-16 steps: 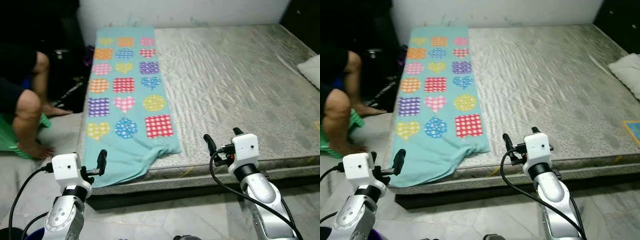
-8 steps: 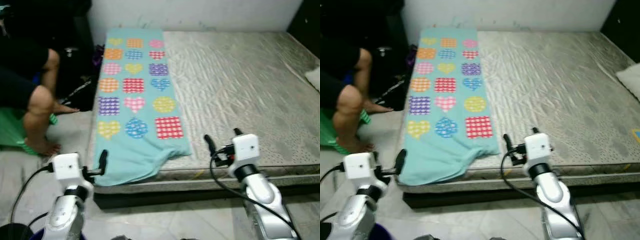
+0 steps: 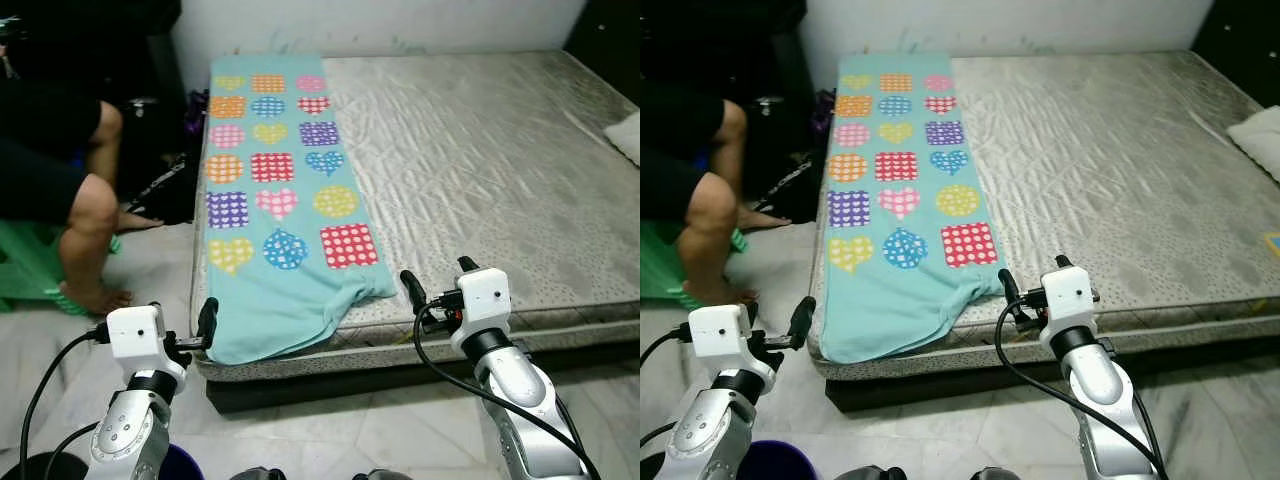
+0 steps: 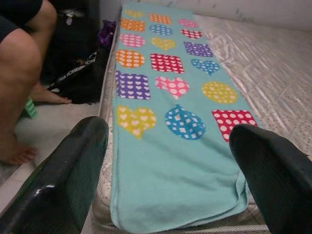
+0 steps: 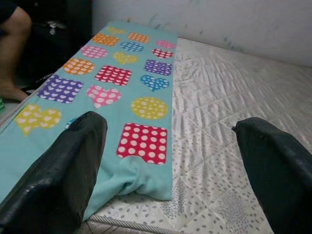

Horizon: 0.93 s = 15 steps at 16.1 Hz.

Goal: Clean up the room

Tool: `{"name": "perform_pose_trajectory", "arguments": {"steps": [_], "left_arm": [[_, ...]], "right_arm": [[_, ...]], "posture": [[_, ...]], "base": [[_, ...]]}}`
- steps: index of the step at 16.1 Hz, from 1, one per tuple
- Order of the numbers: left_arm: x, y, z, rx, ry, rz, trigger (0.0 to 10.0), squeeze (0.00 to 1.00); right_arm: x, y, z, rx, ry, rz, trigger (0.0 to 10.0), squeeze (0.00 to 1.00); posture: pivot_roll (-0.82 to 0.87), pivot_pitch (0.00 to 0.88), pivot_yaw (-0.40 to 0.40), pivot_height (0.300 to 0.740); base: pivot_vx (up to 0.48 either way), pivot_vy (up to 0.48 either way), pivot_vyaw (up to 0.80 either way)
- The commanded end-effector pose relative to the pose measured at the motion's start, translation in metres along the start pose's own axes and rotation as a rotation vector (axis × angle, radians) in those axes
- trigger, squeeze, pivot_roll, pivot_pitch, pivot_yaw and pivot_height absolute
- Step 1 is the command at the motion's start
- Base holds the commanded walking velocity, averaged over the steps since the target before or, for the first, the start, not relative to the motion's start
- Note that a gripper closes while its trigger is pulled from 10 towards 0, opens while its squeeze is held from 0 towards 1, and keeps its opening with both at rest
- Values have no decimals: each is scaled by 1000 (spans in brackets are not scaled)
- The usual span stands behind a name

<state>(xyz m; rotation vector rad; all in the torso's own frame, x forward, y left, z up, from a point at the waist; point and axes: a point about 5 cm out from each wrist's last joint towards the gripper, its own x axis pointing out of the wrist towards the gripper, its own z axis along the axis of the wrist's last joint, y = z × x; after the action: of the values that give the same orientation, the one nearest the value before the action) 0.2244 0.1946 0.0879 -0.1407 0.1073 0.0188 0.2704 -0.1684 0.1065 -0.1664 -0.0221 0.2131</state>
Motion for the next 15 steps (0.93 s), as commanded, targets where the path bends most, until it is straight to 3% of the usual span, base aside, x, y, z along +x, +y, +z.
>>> {"name": "perform_pose_trajectory", "arguments": {"steps": [1, 4, 9, 15], "left_arm": [[0, -2, 3, 7, -18, -16, 10000, 0], [0, -3, 3, 8, -20, -24, 10000, 0], [1, -3, 3, 10, -20, -26, 10000, 0], [1, 0, 0, 18, 6, 9, 10000, 0]], "right_arm": [[0, -5, 0, -1, 7, -19, 10000, 0], [0, -5, 0, -4, 4, -18, 10000, 0], [1, -5, 0, -8, 4, -14, 10000, 0], [1, -3, -2, -17, 6, -11, 10000, 0]], "posture": [[-171, 125, 0, 740], [-170, 125, 0, 740], [-169, 125, -2, 740], [-167, 133, 0, 740]], "base": [[274, 0, -800], [336, 0, -679], [377, 0, 0], [0, 0, 0]]}}
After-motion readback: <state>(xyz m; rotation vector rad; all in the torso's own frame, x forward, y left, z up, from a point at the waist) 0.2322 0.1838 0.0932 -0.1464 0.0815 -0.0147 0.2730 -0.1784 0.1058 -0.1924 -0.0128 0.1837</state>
